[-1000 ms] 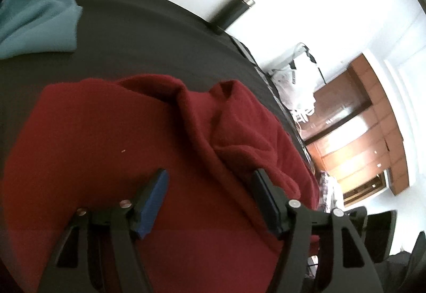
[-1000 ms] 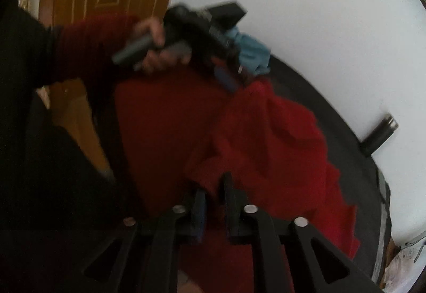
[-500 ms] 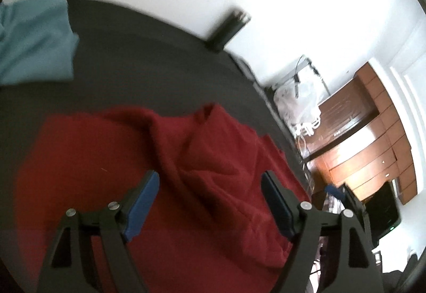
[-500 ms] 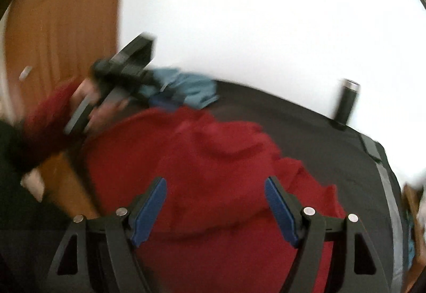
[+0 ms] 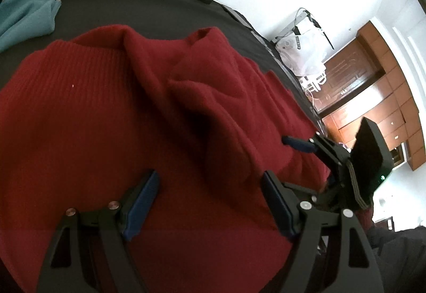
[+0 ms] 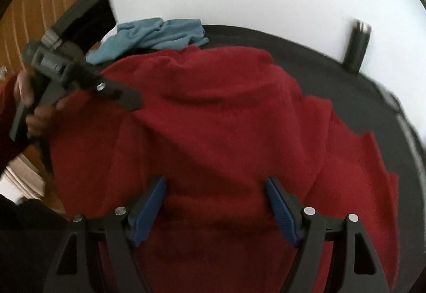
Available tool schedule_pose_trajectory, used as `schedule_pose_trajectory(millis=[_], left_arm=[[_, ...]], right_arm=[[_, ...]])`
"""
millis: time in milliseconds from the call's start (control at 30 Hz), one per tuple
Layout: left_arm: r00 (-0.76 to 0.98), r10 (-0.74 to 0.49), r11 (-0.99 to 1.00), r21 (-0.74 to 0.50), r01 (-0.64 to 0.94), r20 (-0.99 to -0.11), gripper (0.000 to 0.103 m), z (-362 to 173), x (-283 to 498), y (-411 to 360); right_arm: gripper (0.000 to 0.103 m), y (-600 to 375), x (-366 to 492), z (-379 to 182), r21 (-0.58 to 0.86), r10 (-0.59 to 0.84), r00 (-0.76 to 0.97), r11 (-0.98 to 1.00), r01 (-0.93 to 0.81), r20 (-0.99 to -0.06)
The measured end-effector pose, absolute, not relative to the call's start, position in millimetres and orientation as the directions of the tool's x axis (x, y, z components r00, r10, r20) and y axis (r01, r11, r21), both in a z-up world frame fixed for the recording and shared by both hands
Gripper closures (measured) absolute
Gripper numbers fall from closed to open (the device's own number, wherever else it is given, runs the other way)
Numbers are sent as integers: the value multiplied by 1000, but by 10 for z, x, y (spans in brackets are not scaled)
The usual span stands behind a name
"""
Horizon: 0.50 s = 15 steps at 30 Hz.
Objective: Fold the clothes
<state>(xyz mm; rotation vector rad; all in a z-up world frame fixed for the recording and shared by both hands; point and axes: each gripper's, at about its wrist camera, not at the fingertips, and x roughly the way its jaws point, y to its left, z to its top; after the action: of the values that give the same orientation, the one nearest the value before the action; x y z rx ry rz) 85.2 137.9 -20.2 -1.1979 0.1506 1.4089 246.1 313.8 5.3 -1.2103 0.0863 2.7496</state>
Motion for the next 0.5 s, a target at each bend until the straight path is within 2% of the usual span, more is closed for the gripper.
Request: schedule_pose_trajectory(millis=[233,500], left_arm=[[271,708,-252,-592,-765,-652,22,-83,825,1306],[193,814,-301,-681,-668,-548,19,79,451,1145]], right_arm=[[24,3133,2465,72,4,95,-671,-990,-144,-735],[24,3043,2469,349,26,98,-749,-988,-152,-655]])
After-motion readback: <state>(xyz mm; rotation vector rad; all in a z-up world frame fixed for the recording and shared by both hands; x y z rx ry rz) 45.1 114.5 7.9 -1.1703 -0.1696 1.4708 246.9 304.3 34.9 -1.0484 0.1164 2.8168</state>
